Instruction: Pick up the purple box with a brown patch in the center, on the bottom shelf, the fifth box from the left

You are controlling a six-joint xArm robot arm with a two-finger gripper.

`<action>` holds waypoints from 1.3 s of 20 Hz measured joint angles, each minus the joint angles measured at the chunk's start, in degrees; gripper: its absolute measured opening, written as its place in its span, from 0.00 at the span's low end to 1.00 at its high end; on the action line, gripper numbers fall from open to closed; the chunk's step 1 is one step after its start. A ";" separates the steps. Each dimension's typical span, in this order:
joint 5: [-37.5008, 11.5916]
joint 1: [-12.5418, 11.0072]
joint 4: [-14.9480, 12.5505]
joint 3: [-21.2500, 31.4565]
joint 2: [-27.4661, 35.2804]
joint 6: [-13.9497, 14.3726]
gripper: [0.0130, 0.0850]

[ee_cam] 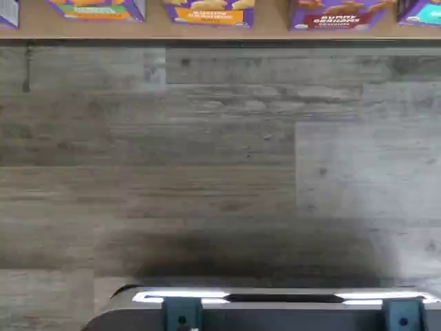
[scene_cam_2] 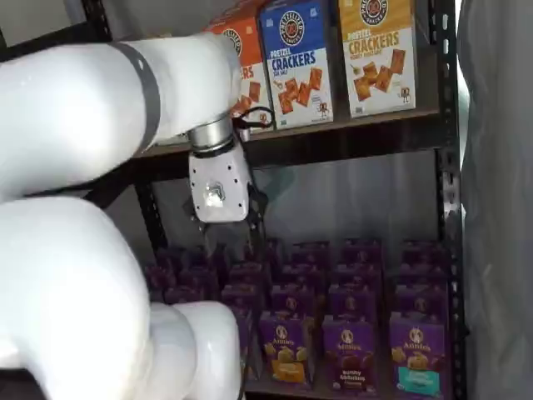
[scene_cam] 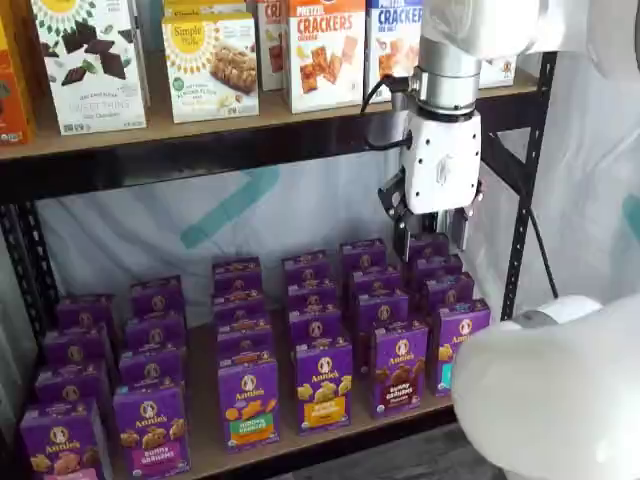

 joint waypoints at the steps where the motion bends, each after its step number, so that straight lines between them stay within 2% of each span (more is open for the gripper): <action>1: -1.97 1.32 -2.36 0.71 -0.66 1.65 1.00; 4: -3.42 1.78 -3.31 -0.01 0.75 2.37 1.00; 16: -6.10 1.41 -2.68 -1.09 4.53 1.95 1.00; 22: -12.27 0.97 -4.28 2.11 6.48 2.20 1.00; 26: -16.49 -0.16 -4.43 3.89 8.40 1.36 1.00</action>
